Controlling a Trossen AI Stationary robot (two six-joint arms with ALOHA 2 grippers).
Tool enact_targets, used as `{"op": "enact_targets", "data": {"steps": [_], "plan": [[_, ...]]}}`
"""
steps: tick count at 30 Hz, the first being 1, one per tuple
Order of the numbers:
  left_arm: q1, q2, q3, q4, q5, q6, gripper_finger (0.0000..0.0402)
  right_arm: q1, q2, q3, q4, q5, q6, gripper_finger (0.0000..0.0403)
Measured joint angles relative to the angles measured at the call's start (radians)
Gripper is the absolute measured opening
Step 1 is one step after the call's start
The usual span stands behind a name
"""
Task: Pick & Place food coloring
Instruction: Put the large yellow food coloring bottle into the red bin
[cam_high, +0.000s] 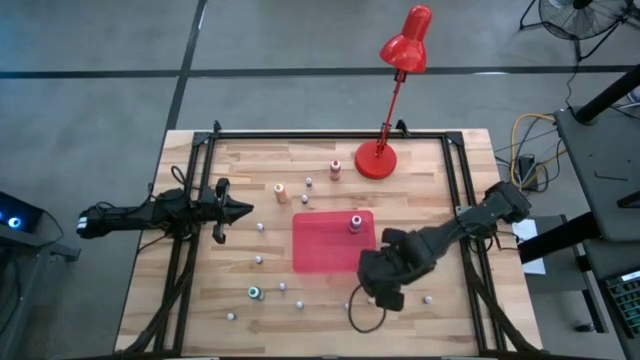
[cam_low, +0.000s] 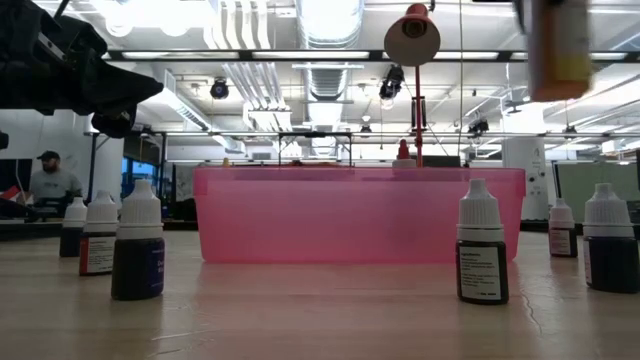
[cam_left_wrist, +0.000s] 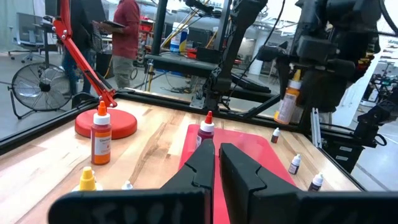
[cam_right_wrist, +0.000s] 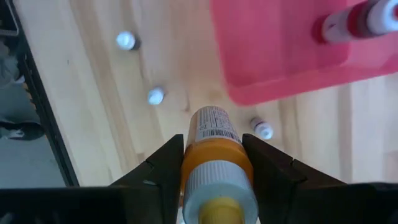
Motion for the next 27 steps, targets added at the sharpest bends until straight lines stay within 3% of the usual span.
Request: {"op": "enact_targets", "data": {"steps": [12, 27], "plan": [[0.0, 0.0, 0.0, 0.0, 0.0, 0.0, 0.0, -0.164, 0.018, 0.02, -0.005, 0.003, -0.117, 0.0136], [0.0, 0.0, 0.0, 0.0, 0.0, 0.0, 0.0, -0.284, 0.191, 0.152, 0.04, 0.0, -0.224, 0.0138]]}}
